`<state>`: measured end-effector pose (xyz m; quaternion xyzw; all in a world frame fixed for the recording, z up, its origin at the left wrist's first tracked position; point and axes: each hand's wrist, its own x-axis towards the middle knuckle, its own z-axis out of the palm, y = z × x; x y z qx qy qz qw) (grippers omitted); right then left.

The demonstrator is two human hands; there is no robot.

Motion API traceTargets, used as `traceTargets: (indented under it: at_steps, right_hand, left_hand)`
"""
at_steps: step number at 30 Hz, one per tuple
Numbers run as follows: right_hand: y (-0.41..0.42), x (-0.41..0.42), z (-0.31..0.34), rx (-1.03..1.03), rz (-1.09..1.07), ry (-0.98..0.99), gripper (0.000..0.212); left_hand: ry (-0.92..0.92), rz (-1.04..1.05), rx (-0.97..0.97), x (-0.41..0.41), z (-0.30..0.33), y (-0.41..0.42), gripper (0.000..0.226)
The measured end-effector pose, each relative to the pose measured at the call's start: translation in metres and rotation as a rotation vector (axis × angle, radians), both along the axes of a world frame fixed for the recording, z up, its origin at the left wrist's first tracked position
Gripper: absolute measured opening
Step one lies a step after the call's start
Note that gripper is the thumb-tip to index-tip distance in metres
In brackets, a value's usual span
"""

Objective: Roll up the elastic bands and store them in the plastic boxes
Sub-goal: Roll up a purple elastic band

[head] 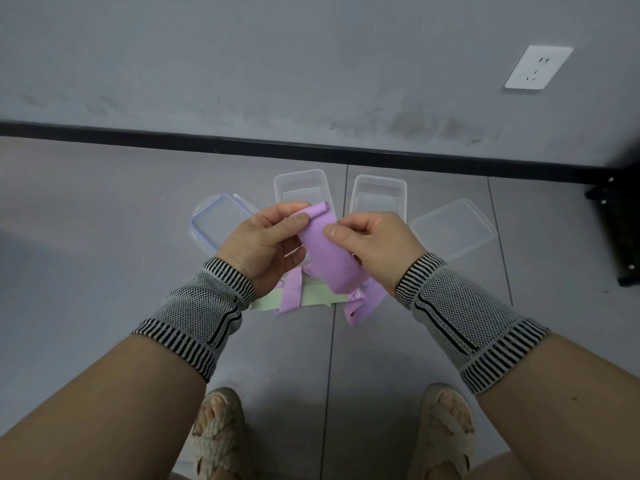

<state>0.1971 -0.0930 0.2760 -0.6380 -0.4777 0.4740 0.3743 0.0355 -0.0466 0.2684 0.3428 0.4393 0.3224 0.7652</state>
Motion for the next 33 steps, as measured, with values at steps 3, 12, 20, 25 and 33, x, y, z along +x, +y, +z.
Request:
traceTargets:
  at_steps: [3,12,20,25,33]
  right_hand:
    - [-0.001,0.001,0.002,-0.019,0.040,-0.092,0.015]
    - [-0.001,-0.002,0.000,0.005,-0.026,-0.133,0.019]
    - [-0.003,0.006,-0.004,0.019,-0.013,0.030,0.025]
    - [0.000,0.008,-0.002,0.065,-0.046,0.092,0.010]
    - [0.001,0.010,-0.004,0.016,-0.084,0.237,0.012]
  left_hand:
    - [0.015,0.006,0.002,0.002,0.001,0.000,0.034]
    - [0.038,0.080,-0.008,0.006,0.003,-0.002,0.048]
    - [0.359,-0.053,0.333,0.006,0.004,-0.002,0.010]
    - [0.447,-0.117,0.443,0.007,0.006,-0.006,0.016]
    - [0.544,-0.035,0.502,0.015,0.009,-0.009,0.029]
